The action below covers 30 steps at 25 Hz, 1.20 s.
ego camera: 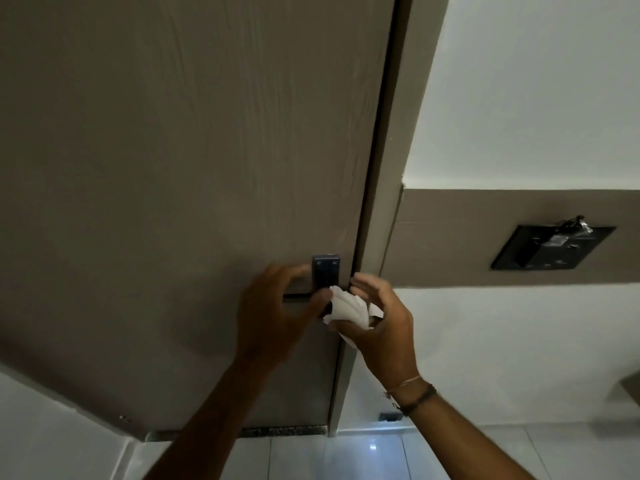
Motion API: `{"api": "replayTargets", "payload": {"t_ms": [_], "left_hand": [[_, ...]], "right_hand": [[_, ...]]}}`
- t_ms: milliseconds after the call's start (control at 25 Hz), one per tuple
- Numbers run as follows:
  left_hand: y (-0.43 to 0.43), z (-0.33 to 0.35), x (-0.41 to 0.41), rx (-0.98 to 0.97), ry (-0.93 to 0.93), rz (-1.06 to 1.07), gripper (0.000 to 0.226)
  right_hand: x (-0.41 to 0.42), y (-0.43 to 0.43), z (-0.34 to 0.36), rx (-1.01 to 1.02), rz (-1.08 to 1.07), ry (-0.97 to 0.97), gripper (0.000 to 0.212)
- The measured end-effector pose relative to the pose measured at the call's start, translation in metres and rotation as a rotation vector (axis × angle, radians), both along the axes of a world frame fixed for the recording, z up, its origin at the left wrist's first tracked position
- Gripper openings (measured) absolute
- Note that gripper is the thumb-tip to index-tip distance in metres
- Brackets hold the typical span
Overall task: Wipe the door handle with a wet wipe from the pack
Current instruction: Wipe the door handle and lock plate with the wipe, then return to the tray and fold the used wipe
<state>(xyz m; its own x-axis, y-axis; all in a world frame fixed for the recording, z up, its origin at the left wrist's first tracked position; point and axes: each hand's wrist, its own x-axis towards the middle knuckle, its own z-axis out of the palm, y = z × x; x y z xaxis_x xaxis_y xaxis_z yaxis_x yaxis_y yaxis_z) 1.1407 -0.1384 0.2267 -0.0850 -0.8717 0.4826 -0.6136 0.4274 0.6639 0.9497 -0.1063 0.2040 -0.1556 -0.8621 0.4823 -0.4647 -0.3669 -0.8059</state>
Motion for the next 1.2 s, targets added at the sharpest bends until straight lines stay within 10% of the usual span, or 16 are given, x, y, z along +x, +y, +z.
{"api": "replayTargets", "payload": {"t_ms": [120, 400, 720, 960, 1200], "left_hand": [[0.039, -0.012, -0.043, 0.466, 0.333, -0.245, 0.074], [0.072, -0.036, -0.197, 0.758, 0.472, -0.475, 0.029], [0.131, -0.073, -0.511, 0.938, 0.201, -0.737, 0.019], [0.151, -0.102, -0.805, 1.053, 0.003, -0.948, 0.032], [0.147, -0.156, -1.034, 0.876, -0.311, -1.066, 0.034]], "right_hand": [[-0.030, 0.033, 0.012, 0.021, -0.036, -0.089, 0.078], [-0.176, 0.120, -0.002, 0.329, -0.200, -0.326, 0.109], [-0.441, 0.237, -0.053, 0.345, -0.581, -0.799, 0.015], [-0.704, 0.298, -0.096, 0.411, -0.684, -0.970, 0.030], [-0.915, 0.294, -0.146, 0.599, -0.887, -0.511, 0.030]]}}
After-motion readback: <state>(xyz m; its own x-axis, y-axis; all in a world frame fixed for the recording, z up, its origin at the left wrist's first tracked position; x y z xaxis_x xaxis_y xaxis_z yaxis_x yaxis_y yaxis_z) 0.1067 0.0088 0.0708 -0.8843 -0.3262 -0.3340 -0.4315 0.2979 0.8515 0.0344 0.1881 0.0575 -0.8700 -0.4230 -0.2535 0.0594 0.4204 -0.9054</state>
